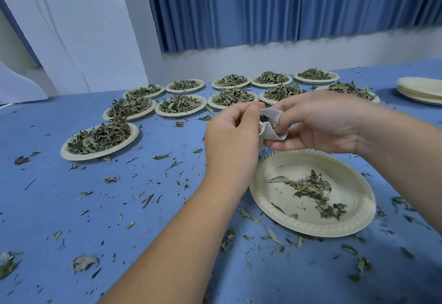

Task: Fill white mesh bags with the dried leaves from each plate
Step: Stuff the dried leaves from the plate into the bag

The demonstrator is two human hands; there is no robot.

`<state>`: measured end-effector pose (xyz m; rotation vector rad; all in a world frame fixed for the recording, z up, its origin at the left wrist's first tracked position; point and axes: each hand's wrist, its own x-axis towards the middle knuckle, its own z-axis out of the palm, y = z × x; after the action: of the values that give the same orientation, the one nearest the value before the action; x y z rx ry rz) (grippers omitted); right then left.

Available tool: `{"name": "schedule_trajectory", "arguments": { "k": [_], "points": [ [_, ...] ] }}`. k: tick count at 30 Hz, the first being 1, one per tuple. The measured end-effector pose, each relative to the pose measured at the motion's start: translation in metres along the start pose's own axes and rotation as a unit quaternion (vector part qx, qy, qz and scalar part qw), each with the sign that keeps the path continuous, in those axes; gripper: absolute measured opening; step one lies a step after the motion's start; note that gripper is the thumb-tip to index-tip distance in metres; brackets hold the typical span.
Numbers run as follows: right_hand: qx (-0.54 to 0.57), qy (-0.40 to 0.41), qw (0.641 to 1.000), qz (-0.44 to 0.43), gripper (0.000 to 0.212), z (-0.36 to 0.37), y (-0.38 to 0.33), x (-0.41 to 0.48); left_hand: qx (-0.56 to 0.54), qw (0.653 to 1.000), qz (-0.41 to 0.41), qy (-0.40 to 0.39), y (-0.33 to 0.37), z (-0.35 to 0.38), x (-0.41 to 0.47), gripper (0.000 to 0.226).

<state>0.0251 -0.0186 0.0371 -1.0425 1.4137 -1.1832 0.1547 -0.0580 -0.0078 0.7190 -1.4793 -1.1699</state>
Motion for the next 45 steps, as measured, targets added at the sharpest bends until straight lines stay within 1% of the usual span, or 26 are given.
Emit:
{"name": "schedule_trajectory", "arguments": {
  "k": [3,6,9,12,15,17,19,22,23,24,26,29,31,33,35,37,40,42,44,45],
  "points": [
    [0.005,-0.001,1.0,-0.005,0.029,0.0,0.002,0.0,-0.001,1.0,-0.006,-0.009,0.001,-0.001,0.0,0.018],
    [0.004,0.013,1.0,-0.024,0.025,-0.001,0.005,0.001,-0.025,0.999,-0.028,-0.024,0.002,-0.001,0.0,0.019],
    [-0.02,0.049,0.997,-0.049,0.015,0.001,0.006,0.003,-0.038,0.998,-0.036,-0.036,0.003,0.002,-0.002,0.023],
    [-0.073,0.106,0.989,-0.067,0.017,0.004,0.007,0.008,-0.038,0.997,-0.038,-0.051,0.004,0.004,-0.003,0.022],
    [-0.165,0.168,0.969,-0.081,0.014,0.012,0.01,0.015,-0.046,0.997,-0.039,-0.057,0.005,0.004,-0.004,0.022],
    [-0.207,0.193,0.956,-0.082,0.012,0.017,0.011,0.019,-0.037,0.997,-0.029,-0.053,0.005,0.004,-0.003,0.023],
    [-0.25,0.207,0.943,-0.074,0.012,0.021,0.009,0.024,-0.026,0.998,-0.022,-0.05,0.003,0.004,-0.002,0.023],
    [-0.37,0.216,0.902,-0.055,0.01,0.023,0.005,0.027,-0.007,0.999,-0.016,-0.049,0.001,0.003,-0.002,0.019],
    [-0.381,0.22,0.896,-0.064,0.008,0.024,0.006,0.027,-0.003,0.999,-0.018,-0.048,0.001,0.003,-0.002,0.018],
    [-0.37,0.218,0.9,-0.074,0.007,0.024,0.007,0.028,0.0,0.999,-0.019,-0.045,0.001,0.002,-0.001,0.019],
    [-0.316,0.197,0.923,-0.095,0.005,0.022,0.011,0.026,0.004,0.999,-0.022,-0.04,0.0,0.001,0.0,0.019],
    [-0.239,0.117,0.959,-0.092,0.002,0.012,0.017,0.018,0.025,0.999,-0.02,-0.015,-0.002,-0.002,0.001,0.019],
    [-0.23,0.071,0.966,-0.095,0.005,0.001,0.019,0.01,0.032,0.999,-0.021,-0.004,-0.003,-0.003,0.003,0.019],
    [-0.251,0.072,0.959,-0.111,0.011,-0.013,0.023,0.001,0.048,0.999,-0.011,-0.002,-0.004,-0.005,0.004,0.019],
    [-0.28,0.097,0.946,-0.131,0.016,-0.026,0.027,-0.009,0.069,0.998,0.006,-0.004,-0.006,-0.005,0.005,0.02],
    [-0.332,0.09,0.926,-0.154,0.018,-0.038,0.031,-0.018,0.082,0.996,0.024,-0.005,-0.007,-0.005,0.005,0.02],
    [-0.468,0.044,0.869,-0.154,0.024,-0.044,0.041,-0.026,0.094,0.995,0.038,-0.005,-0.009,-0.003,0.005,0.021],
    [-0.544,-0.003,0.825,-0.153,0.03,-0.04,0.052,-0.028,0.093,0.995,0.042,-0.007,-0.01,-0.003,0.005,0.021],
    [-0.598,-0.046,0.784,-0.162,0.036,-0.033,0.061,-0.026,0.089,0.995,0.045,-0.008,-0.011,-0.003,0.005,0.021],
    [-0.611,-0.058,0.771,-0.17,0.037,-0.029,0.064,-0.025,0.089,0.995,0.047,-0.008,-0.011,-0.003,0.005,0.022]
  ]
}}
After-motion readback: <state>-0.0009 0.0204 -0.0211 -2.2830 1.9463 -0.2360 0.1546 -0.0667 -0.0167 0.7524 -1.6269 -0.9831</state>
